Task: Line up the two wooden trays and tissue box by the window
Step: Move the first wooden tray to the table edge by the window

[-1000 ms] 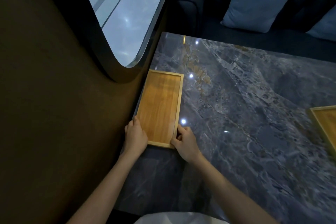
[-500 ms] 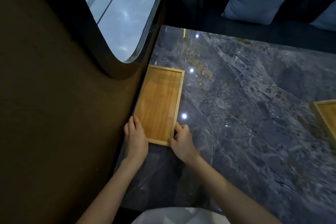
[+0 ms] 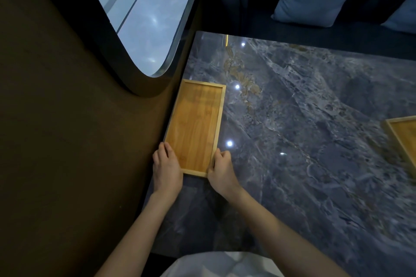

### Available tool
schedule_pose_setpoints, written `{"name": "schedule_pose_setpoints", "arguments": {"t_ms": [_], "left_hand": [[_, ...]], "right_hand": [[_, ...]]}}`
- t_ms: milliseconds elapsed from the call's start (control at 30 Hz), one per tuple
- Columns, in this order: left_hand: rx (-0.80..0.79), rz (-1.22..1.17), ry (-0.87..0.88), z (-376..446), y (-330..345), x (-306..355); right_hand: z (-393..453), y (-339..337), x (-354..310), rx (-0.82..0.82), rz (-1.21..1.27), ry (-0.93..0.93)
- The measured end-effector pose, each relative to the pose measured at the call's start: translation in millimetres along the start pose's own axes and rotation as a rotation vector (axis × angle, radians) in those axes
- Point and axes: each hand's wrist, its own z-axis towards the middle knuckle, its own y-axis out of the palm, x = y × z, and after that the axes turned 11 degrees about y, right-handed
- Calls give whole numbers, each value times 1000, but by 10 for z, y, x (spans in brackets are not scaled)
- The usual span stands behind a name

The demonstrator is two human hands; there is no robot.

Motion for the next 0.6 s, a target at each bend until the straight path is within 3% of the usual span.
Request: {"name": "schedule_pose_setpoints", "arguments": {"t_ms": [300, 467, 600], "left_hand": [[-86, 60, 5, 22, -100, 9], [-218, 191, 9, 85, -311, 114], [-186, 275, 121, 235, -508, 376]], "right_hand": [[29, -46, 3, -32, 11, 9], [122, -281, 2, -219, 35, 37], [168, -652, 20, -297, -231, 20]]}}
